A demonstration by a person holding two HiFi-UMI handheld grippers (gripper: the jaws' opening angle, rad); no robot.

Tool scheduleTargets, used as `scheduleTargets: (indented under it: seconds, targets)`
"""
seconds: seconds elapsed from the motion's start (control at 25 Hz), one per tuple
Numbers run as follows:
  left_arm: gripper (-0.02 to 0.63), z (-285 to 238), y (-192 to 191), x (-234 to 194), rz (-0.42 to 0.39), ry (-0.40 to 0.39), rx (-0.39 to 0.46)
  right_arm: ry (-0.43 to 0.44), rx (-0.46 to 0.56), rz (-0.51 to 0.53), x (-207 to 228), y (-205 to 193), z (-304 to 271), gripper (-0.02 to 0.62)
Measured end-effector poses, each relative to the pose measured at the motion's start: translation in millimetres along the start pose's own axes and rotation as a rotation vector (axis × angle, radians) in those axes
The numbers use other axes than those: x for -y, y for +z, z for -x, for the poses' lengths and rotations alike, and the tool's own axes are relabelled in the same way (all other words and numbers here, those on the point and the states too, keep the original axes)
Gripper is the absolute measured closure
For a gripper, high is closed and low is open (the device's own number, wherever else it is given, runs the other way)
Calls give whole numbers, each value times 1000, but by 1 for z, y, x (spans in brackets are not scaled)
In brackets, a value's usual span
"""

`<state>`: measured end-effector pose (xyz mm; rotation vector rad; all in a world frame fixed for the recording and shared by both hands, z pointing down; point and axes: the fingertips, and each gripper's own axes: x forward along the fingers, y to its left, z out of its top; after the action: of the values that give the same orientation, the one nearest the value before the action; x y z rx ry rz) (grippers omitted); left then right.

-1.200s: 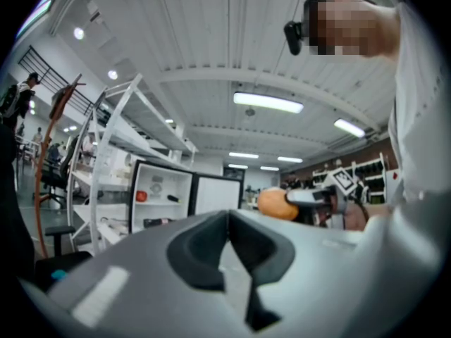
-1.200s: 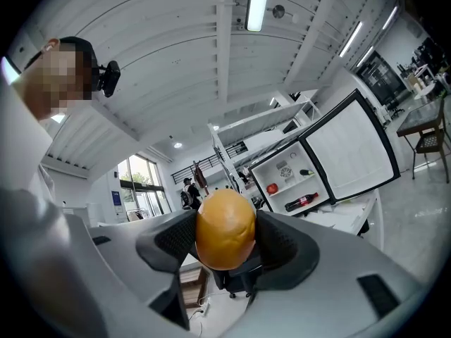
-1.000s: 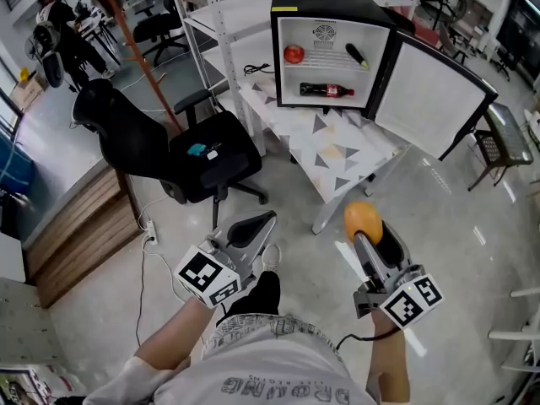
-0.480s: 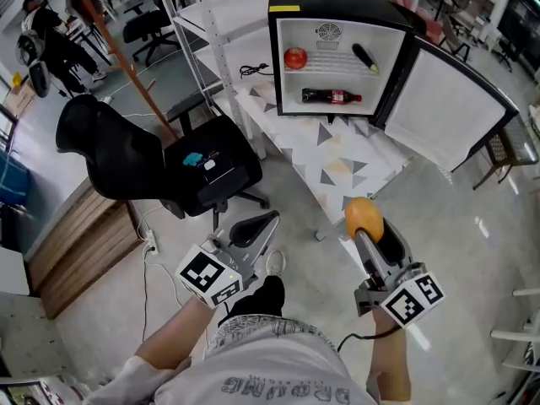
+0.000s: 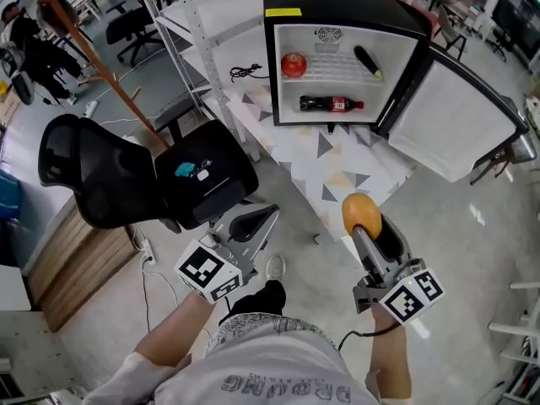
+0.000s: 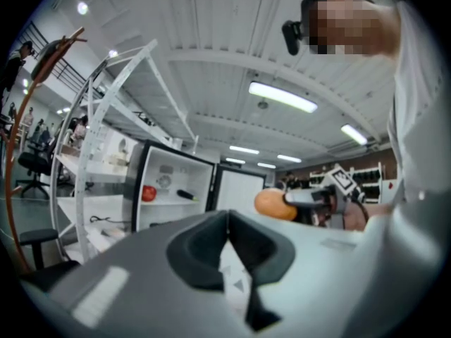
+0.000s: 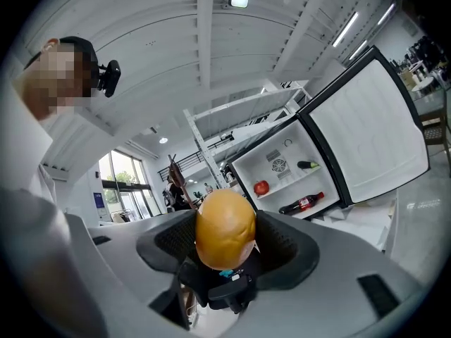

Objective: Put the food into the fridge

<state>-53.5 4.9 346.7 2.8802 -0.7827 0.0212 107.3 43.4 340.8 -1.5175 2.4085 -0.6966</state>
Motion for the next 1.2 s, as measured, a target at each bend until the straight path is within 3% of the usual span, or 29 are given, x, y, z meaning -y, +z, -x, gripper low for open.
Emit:
scheduleTargets:
  seconds: [0.68,1.2]
  targets:
    - [597,-44,24,-103,-1,-34,11,-45,6,3,24,31,-99,331]
    - [597,-68,32,-139,-16,-36,16,-68,17,5,47,45,-130,331]
